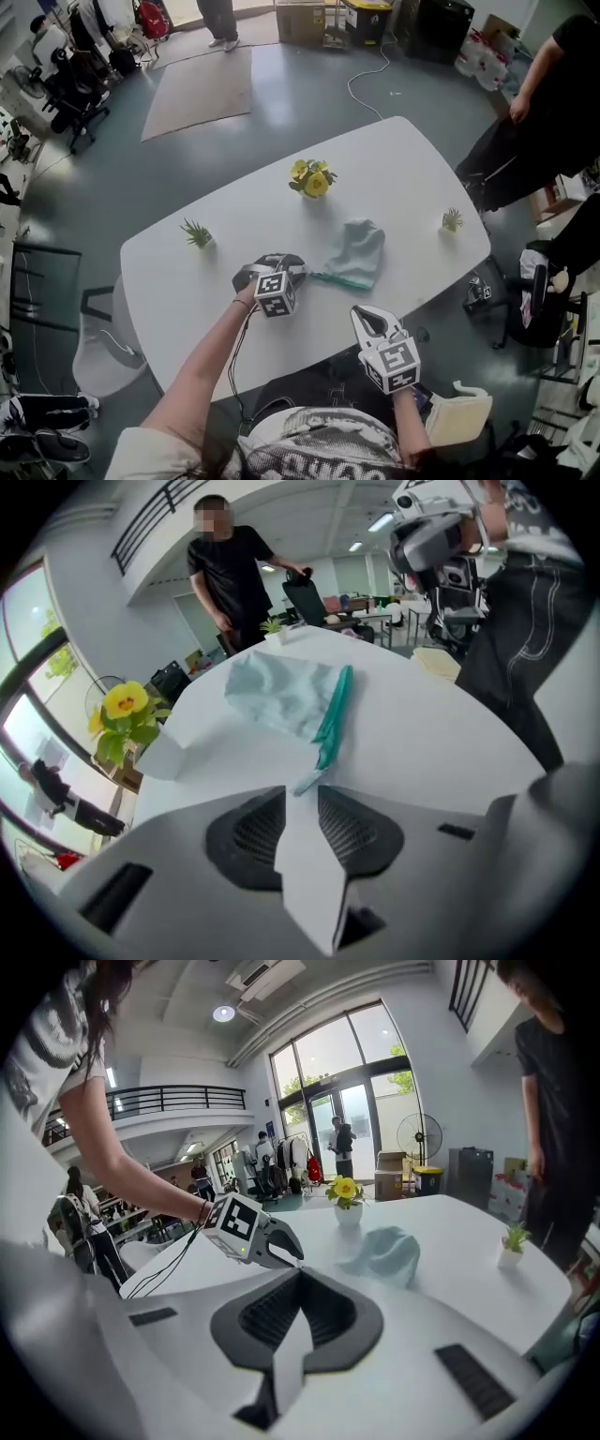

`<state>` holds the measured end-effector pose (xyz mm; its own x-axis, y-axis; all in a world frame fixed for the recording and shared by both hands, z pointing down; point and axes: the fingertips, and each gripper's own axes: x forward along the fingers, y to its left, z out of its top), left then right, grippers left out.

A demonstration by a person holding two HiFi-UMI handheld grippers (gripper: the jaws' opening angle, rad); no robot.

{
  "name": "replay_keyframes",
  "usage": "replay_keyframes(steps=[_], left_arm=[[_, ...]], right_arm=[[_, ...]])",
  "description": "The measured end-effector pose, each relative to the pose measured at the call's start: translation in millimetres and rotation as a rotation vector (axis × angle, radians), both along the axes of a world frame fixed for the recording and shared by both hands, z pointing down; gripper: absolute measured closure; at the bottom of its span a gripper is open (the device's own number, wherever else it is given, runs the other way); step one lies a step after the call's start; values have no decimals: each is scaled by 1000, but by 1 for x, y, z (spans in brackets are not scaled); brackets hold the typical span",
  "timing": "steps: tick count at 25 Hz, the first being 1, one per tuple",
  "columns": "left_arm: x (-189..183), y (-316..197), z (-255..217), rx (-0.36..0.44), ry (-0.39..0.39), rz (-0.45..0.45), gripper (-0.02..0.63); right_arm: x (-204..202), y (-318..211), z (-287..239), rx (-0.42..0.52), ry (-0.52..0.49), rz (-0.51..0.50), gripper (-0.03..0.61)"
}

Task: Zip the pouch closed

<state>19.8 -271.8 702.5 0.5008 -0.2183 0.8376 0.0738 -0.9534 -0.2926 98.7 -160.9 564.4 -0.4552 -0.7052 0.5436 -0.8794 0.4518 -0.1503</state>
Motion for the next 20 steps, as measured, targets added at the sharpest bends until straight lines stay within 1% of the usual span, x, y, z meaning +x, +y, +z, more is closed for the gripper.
replay_keyframes(steps=[1,3,4,5,8,14,17,20], left_arm=[[2,-1,4,3,-21,20,499],[5,-1,7,-11,-41,31,526],[6,-1,7,-20,-35,19,565],[7,-2,6,-29,-23,1,582],[7,4,-2,-69,16,-63,595],[24,25,-28,-174,157,-216,598],[36,35,-39,-192,197,-247,598],[50,44,-51,-212,229,-275,598]], right_arm=[[1,0,1,-4,0,-2,588],[4,1,3,-13,-1,-7,588],[5,1,5,-17,-1,-12,588],[7,0,6,-22,-1,-18,588],[9,-4,9,-35,-5,-42,588],[7,-12,15,-57,-19,-106,588],[4,-14,25,-84,-17,-131,588],[3,-15,36,-129,-36,-137,588]])
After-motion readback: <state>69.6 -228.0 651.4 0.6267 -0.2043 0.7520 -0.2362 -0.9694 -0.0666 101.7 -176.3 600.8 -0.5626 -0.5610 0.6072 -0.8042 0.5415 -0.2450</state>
